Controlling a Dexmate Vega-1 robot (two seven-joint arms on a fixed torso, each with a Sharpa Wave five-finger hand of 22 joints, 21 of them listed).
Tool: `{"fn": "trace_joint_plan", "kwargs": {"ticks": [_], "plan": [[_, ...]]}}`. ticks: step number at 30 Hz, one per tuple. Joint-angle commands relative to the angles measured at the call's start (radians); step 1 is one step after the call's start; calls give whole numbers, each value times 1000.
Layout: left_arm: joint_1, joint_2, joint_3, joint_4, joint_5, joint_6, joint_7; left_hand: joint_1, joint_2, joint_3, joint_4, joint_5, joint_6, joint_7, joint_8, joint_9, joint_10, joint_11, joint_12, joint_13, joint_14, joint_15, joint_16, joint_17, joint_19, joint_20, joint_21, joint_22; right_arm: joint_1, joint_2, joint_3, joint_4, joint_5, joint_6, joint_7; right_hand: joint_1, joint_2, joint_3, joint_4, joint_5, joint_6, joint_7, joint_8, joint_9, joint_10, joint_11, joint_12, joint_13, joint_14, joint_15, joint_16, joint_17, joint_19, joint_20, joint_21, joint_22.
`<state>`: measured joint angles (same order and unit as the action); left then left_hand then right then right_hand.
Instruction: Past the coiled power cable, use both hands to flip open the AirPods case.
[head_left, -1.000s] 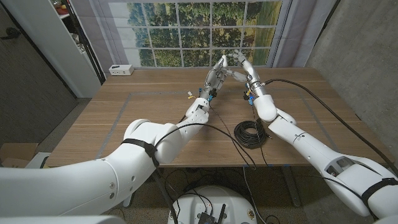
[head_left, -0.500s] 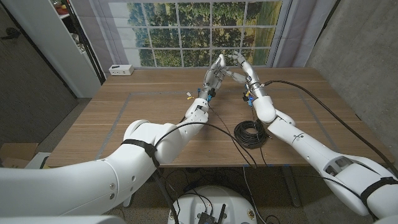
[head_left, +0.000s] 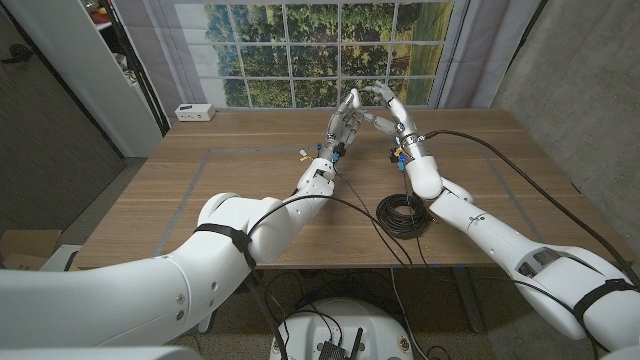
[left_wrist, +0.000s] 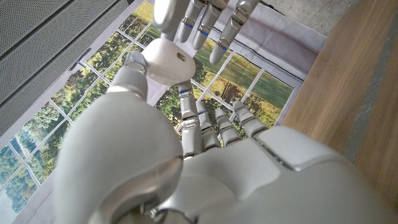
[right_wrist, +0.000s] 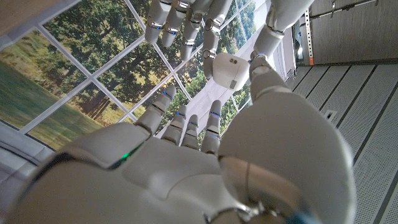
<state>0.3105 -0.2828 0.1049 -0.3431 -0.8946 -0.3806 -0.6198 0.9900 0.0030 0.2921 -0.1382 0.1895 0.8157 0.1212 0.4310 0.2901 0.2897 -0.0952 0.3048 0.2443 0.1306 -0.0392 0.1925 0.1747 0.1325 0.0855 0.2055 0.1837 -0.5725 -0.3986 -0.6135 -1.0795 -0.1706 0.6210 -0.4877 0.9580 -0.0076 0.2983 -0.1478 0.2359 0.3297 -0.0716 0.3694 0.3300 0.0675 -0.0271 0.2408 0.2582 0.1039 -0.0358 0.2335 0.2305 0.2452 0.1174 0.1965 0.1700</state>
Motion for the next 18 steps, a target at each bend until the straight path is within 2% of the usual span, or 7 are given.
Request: {"fn": "trace_joint_plan", "kwargs": {"ticks": [1, 3, 7, 12, 18], "plan": [[-3, -5, -15, 3, 8, 20, 4, 70, 81, -6, 1, 2, 180, -170, 62, 71, 19, -14, 2, 5, 8, -71, 3, 1, 4, -4, 9, 6, 16, 5, -13, 38, 1, 47, 22, 11, 0, -4, 0, 7, 27, -15, 26, 15, 23, -7, 14, 6, 20, -66, 13, 6, 14, -6, 3, 2], [-3, -6, -18, 3, 9, 22, 3, 70, 81, -7, 2, 2, 179, -169, 62, 72, 21, -12, 3, 5, 8, -71, 2, 1, 5, -5, 9, 6, 17, 4, -13, 36, 3, 41, 29, 12, 0, -5, 0, 7, 41, -17, 38, 21, 33, -13, 17, 7, 23, -70, 13, 8, 15, -7, 2, 2], [-2, -7, -23, 3, 9, 29, -8, 70, 83, -10, 2, 2, 178, -170, 61, 72, 21, -16, 2, 6, 9, -71, 2, 1, 5, -5, 9, 6, 13, 0, -11, 20, 9, 18, 44, 8, 0, -10, 3, 7, 59, -5, 55, 29, 42, -13, 21, 8, 27, -71, 15, 10, 17, -8, 2, 2], [2, -9, -25, 1, 6, 26, -25, 71, 84, -12, 1, 1, 179, -171, 61, 73, 20, -13, 2, 7, 8, -69, 1, 1, 4, -5, 9, 6, 5, -5, -8, -6, 15, -17, 55, 1, -4, -14, 6, 7, 37, 15, 56, 37, 40, -8, 19, 10, 28, -66, 14, 13, 17, -8, 0, 2], [4, -8, -24, 0, 2, 30, -33, 73, 86, -16, 1, 1, 180, -173, 62, 74, 19, -13, 1, 9, 10, -69, 1, 1, 4, -5, 9, 6, 9, -4, -11, 2, 12, -5, 55, -2, -4, -16, 8, 7, 20, 22, 56, 41, 37, -2, 18, 11, 24, -62, 12, 16, 14, -6, -2, 2]]}}
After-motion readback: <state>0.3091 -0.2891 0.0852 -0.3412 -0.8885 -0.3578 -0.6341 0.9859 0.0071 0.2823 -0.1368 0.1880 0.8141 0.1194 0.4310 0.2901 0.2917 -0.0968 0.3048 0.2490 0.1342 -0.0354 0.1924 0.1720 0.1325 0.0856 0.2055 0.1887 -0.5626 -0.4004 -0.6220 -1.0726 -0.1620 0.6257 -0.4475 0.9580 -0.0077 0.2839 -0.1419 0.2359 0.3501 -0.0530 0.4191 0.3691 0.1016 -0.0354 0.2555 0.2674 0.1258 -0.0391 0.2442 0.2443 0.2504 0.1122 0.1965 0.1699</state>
